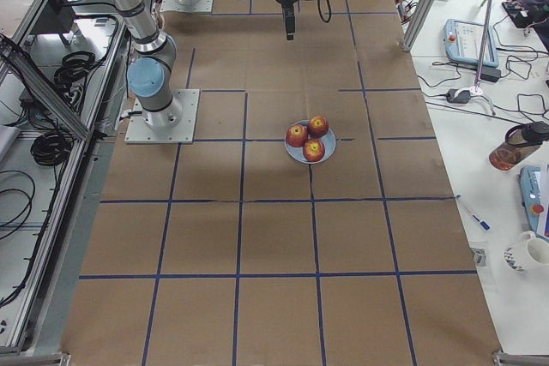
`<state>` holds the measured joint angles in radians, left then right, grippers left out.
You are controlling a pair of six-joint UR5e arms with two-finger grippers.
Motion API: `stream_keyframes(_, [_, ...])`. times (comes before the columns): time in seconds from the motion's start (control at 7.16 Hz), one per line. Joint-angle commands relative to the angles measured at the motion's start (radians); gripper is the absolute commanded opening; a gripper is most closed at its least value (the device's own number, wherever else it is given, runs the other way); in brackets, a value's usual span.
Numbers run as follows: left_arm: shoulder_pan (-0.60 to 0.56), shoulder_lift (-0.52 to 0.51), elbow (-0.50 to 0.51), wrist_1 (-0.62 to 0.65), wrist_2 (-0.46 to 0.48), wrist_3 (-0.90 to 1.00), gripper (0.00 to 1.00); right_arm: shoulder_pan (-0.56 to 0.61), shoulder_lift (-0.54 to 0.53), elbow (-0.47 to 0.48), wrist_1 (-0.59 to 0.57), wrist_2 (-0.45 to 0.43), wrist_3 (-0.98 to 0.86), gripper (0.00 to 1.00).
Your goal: Transfer apple from basket to plate
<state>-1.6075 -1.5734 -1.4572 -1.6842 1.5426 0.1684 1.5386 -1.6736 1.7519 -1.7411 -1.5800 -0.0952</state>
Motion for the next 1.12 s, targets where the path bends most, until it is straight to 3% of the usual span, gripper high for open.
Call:
stream_keyframes(0.0, [-0.002, 0.016, -0.002, -0.006, 0.001, 0.002, 0.99, 0.0, 0.0, 0.0, -0.002, 0.0, 0.0, 1.0])
stream_keyframes(0.98, [0.009, 0.013, -0.02, 0.012, 0.005, 0.003, 0.99, -0.002, 0.002, 0.0, -0.002, 0.0, -0.009, 1.0])
